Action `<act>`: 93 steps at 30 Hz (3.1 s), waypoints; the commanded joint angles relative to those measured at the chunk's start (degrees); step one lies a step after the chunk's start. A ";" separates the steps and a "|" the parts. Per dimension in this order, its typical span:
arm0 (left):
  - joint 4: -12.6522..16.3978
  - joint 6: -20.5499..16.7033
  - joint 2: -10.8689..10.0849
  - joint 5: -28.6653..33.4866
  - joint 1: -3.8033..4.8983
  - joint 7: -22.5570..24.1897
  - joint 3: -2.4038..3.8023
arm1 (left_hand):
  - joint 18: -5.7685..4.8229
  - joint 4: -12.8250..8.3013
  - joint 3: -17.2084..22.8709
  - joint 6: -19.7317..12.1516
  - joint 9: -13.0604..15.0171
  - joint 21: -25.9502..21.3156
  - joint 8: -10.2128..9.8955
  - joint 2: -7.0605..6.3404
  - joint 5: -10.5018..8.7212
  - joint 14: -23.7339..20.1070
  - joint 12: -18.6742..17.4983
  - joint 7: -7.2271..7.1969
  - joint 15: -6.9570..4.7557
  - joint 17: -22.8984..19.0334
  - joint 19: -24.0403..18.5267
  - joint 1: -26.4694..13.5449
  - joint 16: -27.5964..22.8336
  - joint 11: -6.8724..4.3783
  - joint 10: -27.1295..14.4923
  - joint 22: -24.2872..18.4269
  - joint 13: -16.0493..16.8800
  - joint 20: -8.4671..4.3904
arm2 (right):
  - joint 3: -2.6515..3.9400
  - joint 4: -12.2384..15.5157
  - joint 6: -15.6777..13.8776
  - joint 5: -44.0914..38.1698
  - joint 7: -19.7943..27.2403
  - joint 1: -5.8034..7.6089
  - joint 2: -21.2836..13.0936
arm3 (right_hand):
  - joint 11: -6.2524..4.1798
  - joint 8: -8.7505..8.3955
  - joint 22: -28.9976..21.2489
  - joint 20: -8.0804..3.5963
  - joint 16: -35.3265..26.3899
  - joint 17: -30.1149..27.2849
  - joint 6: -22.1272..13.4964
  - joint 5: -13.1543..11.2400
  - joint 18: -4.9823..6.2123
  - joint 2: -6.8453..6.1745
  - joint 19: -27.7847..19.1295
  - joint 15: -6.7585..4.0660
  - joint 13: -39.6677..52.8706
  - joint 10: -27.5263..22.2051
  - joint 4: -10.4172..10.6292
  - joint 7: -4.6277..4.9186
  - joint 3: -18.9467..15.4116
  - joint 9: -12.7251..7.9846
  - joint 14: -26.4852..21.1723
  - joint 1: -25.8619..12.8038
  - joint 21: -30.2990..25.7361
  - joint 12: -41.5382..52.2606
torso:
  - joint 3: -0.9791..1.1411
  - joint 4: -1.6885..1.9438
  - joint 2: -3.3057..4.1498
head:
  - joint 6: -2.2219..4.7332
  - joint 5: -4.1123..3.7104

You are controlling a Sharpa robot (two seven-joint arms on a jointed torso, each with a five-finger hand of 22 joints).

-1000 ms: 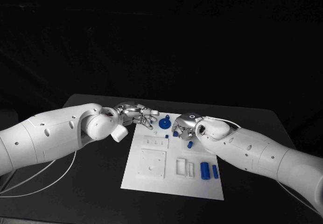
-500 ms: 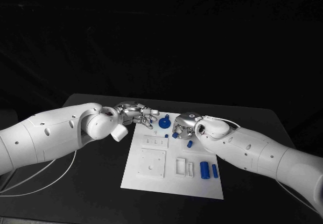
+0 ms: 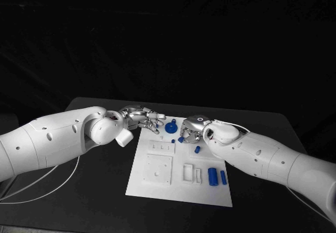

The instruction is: Assemble the parts on the task board

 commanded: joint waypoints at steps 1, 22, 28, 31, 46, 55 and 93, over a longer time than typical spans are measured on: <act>0.09 0.86 0.11 -0.10 0.06 0.14 0.03 | -0.03 0.43 -0.01 -0.44 -0.03 0.12 0.15 -0.57 -0.22 0.08 0.07 0.03 0.31 0.07 -0.30 0.11 -0.21 -0.08 -0.43 -0.10 -0.06 0.17 | -0.03 0.11 0.45 -0.48 -1.13 0.01 -0.01 | 0.55 0.13 4.84 0.38 -0.12 -0.03 -0.94 2.46 0.33 -0.72 3.07 0.63 -0.27 -0.15 1.38 0.19 -2.90 0.03 0.04 0.12 -0.46 -0.01 | 0.02 -0.01 0.02 | 0.05 -0.10; 0.06 0.73 0.24 -0.23 0.06 0.02 0.03 | -0.01 0.37 -0.02 -0.58 -0.03 0.12 0.14 -0.66 -0.19 0.07 0.03 0.08 0.34 0.06 -0.30 0.15 -0.23 -0.03 -0.56 -0.12 -0.06 0.18 | -0.37 0.21 3.21 0.20 0.11 0.00 0.50 | -1.44 0.04 4.62 -0.74 -1.17 -0.61 -6.76 4.73 -0.41 -0.94 2.89 -0.60 -0.79 -1.10 0.29 -1.45 -3.34 -0.16 -0.58 0.75 -2.79 -0.94 | 0.01 0.05 0.06 | 0.06 -0.31; 0.04 0.82 0.32 -0.27 0.06 0.02 0.03 | -0.01 0.37 -0.02 -0.58 -0.03 0.12 0.14 -0.66 -0.19 0.07 0.03 0.08 0.34 0.06 -0.30 0.15 -0.23 -0.03 -0.56 -0.12 -0.06 0.18 | -0.76 -0.42 3.66 0.21 0.48 0.00 0.76 | -1.54 0.04 4.62 -0.82 -1.22 -0.64 -6.29 5.00 -0.44 -0.11 2.88 -0.69 -0.64 -1.17 -2.27 -1.50 2.49 -0.16 -0.63 -0.28 -3.01 -0.90 | -0.05 0.13 0.04 | 0.02 -0.24; 0.03 0.83 0.33 -0.28 0.06 0.01 0.03 | -0.01 0.37 -0.02 -0.58 -0.03 0.12 0.14 -0.66 -0.19 0.07 0.03 0.08 0.34 0.06 -0.30 0.15 -0.23 -0.03 -0.56 -0.12 -0.06 0.18 | -0.90 -0.57 3.97 0.22 0.63 -0.01 0.83 | -1.57 0.04 4.65 -0.84 -1.21 -0.64 -6.15 4.87 -0.47 0.12 2.86 -0.70 -0.62 -1.17 -2.95 -1.54 3.64 -0.16 -0.63 -0.72 -2.93 -0.90 | -0.05 0.09 0.02 | -0.03 -0.24; 0.11 0.97 0.24 -0.50 0.06 -0.24 0.03 | -0.01 0.37 -0.02 -0.58 -0.03 0.12 0.14 -0.66 -0.19 0.07 0.03 0.08 0.34 0.06 -0.30 0.15 -0.23 -0.03 -0.56 -0.12 -0.06 0.18 | -1.51 -0.87 6.40 0.24 0.54 -0.01 0.81 | -1.20 0.06 4.68 -0.69 -1.20 -0.67 -4.63 6.02 -0.40 0.65 2.83 -0.49 -0.40 -1.16 -3.63 -1.18 4.00 -0.14 -0.65 -2.06 -2.80 -0.66 | -0.04 -0.04 0.00 | -0.01 -0.15; 0.16 0.92 0.16 -0.60 0.06 -0.26 0.03 | -0.01 0.37 -0.02 -0.58 -0.03 0.12 0.14 -0.66 -0.19 0.07 0.03 0.08 0.34 0.06 -0.30 0.15 -0.23 -0.03 -0.56 -0.12 -0.06 0.18 | -1.63 -0.90 4.80 0.14 -1.31 -0.01 0.63 | 0.37 0.08 4.74 0.23 -0.75 -0.52 -1.40 8.45 0.34 0.79 3.06 0.51 -0.40 -0.83 0.60 -0.02 -4.28 -0.08 -0.42 -2.59 -2.12 -0.28 | 0.05 0.00 0.02 | -0.01 -0.24; 0.48 -3.30 -0.44 -1.05 0.06 2.50 0.03 | 0.00 -0.18 0.32 -0.16 -0.08 0.32 0.18 -0.61 1.09 0.15 -0.09 -0.06 0.23 0.06 -0.36 0.50 -0.21 -0.17 -0.30 -0.06 -0.11 0.08 | -1.60 5.66 -8.91 1.13 -3.61 0.01 -3.25 | -0.12 0.07 4.24 -0.02 -0.17 0.24 1.07 23.60 0.92 -1.77 3.29 0.16 0.01 -0.10 6.67 -0.03 -5.69 -0.05 0.07 -3.60 -0.58 0.07 | 0.06 -0.14 -0.05 | 0.46 -0.34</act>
